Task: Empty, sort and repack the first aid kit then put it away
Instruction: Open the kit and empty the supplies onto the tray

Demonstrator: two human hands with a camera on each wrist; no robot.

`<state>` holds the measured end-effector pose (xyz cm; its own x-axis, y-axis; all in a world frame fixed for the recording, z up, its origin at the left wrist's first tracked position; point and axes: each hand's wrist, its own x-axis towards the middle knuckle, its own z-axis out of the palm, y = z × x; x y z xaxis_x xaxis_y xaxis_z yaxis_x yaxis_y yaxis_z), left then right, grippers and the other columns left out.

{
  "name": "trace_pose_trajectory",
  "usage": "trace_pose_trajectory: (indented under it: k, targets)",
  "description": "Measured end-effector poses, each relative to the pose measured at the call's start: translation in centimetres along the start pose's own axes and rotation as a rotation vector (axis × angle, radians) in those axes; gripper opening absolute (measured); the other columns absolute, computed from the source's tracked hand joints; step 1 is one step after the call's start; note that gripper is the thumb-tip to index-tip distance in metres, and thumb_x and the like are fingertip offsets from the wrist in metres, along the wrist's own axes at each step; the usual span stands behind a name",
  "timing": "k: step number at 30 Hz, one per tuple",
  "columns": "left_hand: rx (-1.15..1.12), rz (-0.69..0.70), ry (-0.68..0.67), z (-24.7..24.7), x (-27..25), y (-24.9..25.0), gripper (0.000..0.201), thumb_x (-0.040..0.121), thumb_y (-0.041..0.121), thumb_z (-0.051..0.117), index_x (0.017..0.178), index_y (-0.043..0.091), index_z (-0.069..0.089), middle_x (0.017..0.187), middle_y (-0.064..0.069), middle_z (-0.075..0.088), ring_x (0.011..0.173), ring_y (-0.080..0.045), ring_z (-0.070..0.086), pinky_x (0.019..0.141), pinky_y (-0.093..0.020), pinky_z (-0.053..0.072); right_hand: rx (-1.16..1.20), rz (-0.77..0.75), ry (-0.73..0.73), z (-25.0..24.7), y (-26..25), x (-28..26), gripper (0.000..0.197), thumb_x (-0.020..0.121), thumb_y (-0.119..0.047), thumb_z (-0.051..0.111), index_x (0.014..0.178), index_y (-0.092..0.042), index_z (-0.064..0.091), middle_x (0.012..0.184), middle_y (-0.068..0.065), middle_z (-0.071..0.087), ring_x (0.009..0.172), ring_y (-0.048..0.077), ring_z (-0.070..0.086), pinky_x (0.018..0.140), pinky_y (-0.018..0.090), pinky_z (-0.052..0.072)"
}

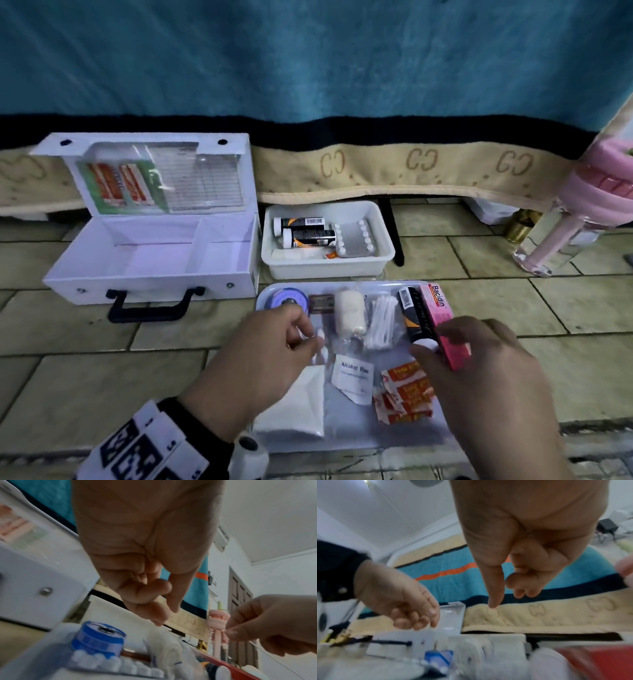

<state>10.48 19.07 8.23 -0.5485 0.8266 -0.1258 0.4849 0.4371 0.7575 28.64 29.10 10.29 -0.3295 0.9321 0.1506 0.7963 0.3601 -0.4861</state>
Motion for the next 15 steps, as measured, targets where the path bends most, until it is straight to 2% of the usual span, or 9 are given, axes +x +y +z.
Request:
trace_pose_trajectory:
  k: [3,5,7,8,10,12,13,15]
  targets:
    - [0.010,-0.061,0.113,-1.9,-0.6,-1.3,0.013,0.079,0.026,0.071,0.071,0.022,0.061,0.057,0.002,0.061,0.044,-0.007,0.049,0.059,-0.032,0.047,0.054,-0.107,-0.129,-0.5,-2.8,1.4,0.018,0.067,-0.035,0.079,0.078,-0.030,0.066,0.076,-0.013,0.055,0.067,0.010,0.053,0.057,0.023,0.034]
    - [0.024,-0.098,0.175,-4.2,-1.0,-2.3,0.015,0.078,0.029,0.071,0.069,0.023,0.061,0.060,0.004,0.063,0.046,-0.006,0.052,0.058,-0.031,0.047,0.086,-0.165,-0.220,-0.7,-5.3,2.5,0.017,0.069,-0.039,0.076,0.074,-0.033,0.062,0.072,-0.019,0.059,0.063,-0.003,0.052,0.054,0.013,0.034]
    - [0.041,-0.142,0.221,-7.3,-1.3,-3.6,0.014,0.078,0.033,0.071,0.069,0.025,0.063,0.064,0.004,0.065,0.056,-0.008,0.060,0.059,-0.029,0.049,0.149,-0.219,-0.288,-1.3,-8.5,3.6,0.016,0.071,-0.041,0.075,0.074,-0.033,0.062,0.070,-0.019,0.063,0.051,0.000,0.055,0.046,0.017,0.036]
    - [0.056,-0.156,0.241,-9.0,-1.3,-4.2,0.014,0.078,0.034,0.071,0.070,0.026,0.063,0.065,0.005,0.066,0.060,-0.010,0.061,0.058,-0.028,0.049,0.184,-0.255,-0.314,-1.7,-10.2,3.9,0.015,0.071,-0.042,0.074,0.075,-0.033,0.063,0.071,-0.017,0.065,0.050,0.002,0.057,0.043,0.018,0.036]
    - [0.140,-0.169,0.270,-12.6,-1.0,-5.3,0.013,0.080,0.035,0.069,0.072,0.027,0.063,0.066,0.007,0.066,0.062,-0.008,0.060,0.051,-0.021,0.042,0.230,-0.362,-0.359,-2.0,-14.0,4.5,0.017,0.071,-0.042,0.074,0.077,-0.029,0.064,0.070,-0.014,0.066,0.057,-0.001,0.058,0.041,0.016,0.037]
    - [0.249,-0.184,0.280,-16.2,-0.5,-6.4,0.010,0.083,0.037,0.066,0.078,0.029,0.062,0.070,0.009,0.065,0.060,-0.004,0.056,0.047,-0.013,0.034,0.211,-0.490,-0.411,-1.0,-17.9,5.0,0.020,0.074,-0.043,0.072,0.084,-0.028,0.065,0.075,-0.012,0.066,0.061,0.001,0.059,0.052,0.017,0.043]
    - [0.287,-0.181,0.265,-17.8,-0.2,-6.9,0.009,0.083,0.037,0.065,0.082,0.029,0.061,0.073,0.010,0.064,0.061,-0.003,0.056,0.048,-0.013,0.034,0.169,-0.542,-0.440,-0.2,-19.6,5.2,0.023,0.076,-0.045,0.070,0.091,-0.029,0.064,0.082,-0.013,0.067,0.065,0.002,0.059,0.058,0.020,0.045]
    - [0.334,-0.155,0.205,-20.8,0.7,-8.1,0.011,0.085,0.037,0.064,0.091,0.028,0.060,0.081,0.011,0.063,0.068,-0.006,0.059,0.055,-0.016,0.040,0.025,-0.641,-0.495,2.0,-23.5,5.5,0.036,0.081,-0.046,0.064,0.113,-0.029,0.059,0.105,-0.011,0.064,0.082,0.008,0.059,0.069,0.023,0.044]
